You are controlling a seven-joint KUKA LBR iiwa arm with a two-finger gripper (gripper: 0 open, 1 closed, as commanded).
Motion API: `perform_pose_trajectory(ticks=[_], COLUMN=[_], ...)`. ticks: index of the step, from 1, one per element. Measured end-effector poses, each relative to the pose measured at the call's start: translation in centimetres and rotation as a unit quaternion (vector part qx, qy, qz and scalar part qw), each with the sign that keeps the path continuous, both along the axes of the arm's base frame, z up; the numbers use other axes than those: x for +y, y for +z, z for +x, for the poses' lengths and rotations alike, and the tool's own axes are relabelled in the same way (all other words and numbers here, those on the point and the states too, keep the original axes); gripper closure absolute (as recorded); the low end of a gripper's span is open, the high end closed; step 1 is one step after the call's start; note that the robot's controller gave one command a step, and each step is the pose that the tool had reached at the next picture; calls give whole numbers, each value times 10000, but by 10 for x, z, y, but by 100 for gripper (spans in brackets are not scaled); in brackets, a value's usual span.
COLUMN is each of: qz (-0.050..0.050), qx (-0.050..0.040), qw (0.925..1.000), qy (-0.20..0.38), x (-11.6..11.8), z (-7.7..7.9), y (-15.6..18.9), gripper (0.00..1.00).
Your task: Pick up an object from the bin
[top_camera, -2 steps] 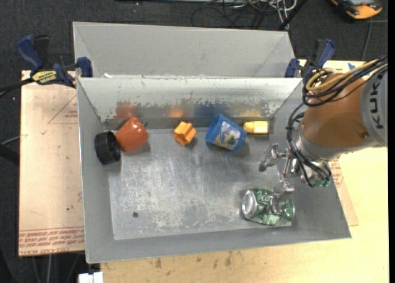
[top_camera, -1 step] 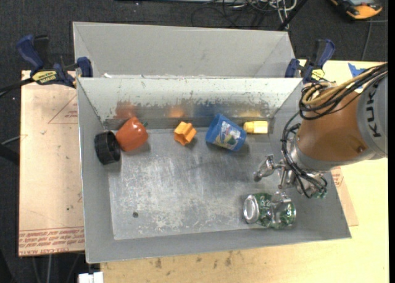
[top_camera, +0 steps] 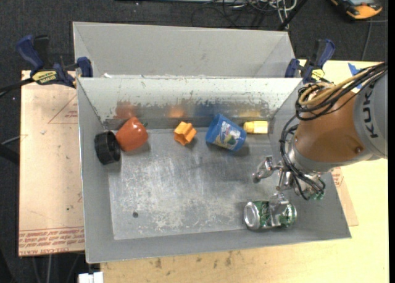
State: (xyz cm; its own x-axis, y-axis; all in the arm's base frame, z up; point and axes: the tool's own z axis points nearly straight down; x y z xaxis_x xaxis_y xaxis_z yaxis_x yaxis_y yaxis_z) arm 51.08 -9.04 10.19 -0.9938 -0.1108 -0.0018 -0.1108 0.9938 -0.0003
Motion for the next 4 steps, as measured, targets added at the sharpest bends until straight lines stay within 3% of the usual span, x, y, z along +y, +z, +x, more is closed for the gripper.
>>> perform_pose_trajectory(ticks=[1,2,4], qz=[-19,-20,-18], qx=[-37,-85,-67], qw=[9999,9999,9999], qy=[-117,-127,-125], x=[4,2,2], z=[-7,-3,-2], y=[-15,-10,-8], gripper=[0,100,100])
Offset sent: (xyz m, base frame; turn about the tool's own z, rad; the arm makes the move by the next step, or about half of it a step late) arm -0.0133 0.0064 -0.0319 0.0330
